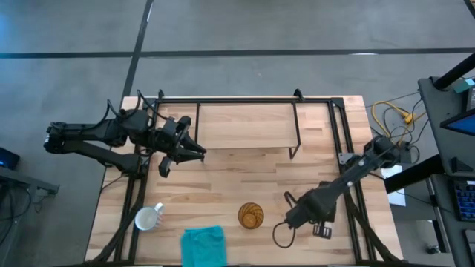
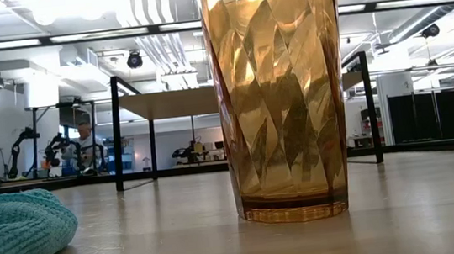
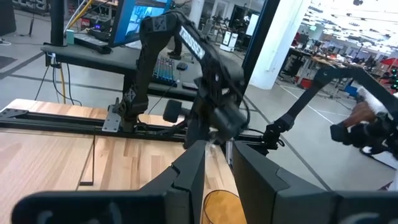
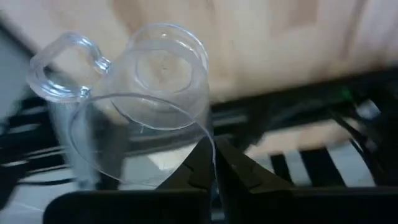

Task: Stack small to large cups/mugs on shelf
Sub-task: Put the transparent mug on the shelf

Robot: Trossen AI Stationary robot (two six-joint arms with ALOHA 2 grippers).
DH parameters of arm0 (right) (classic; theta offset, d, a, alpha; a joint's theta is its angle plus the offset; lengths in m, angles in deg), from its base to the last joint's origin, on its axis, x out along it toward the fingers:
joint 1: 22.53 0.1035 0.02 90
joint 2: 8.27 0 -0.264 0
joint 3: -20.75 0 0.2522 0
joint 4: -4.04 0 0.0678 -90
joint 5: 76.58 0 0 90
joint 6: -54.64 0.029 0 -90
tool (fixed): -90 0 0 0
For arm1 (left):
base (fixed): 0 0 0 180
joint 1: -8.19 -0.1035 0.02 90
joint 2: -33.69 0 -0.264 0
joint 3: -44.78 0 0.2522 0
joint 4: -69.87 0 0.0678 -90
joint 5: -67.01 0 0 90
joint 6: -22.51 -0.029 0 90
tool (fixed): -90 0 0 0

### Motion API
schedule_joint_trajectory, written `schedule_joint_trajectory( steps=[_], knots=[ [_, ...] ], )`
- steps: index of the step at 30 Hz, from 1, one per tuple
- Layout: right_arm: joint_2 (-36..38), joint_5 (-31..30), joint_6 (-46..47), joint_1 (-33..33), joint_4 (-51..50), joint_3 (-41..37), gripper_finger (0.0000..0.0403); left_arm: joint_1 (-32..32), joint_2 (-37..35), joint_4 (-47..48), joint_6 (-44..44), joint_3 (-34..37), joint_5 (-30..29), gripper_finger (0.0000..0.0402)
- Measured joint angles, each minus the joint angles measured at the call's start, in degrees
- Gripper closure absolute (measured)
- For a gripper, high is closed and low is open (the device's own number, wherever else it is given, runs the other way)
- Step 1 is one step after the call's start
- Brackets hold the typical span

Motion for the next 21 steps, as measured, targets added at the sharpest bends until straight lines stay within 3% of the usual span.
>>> schedule_joint_trajectory(
  steps=[6,11,21],
  knots=[
    [7.0,-4.8,5.3,-4.2,0.4,4.9,0.0394,0.0,0.0,-0.1,0.3,0.0,0.0,0.0334],
    [13.7,-12.4,8.6,-8.2,0.2,6.1,0.0395,0.0,0.0,-0.1,0.4,0.0,0.0,0.0334],
    [20.6,-28.0,-0.1,-21.3,0.3,6.1,0.0395,0.0,0.5,-0.8,0.4,0.0,-1.2,0.0334]
  ],
)
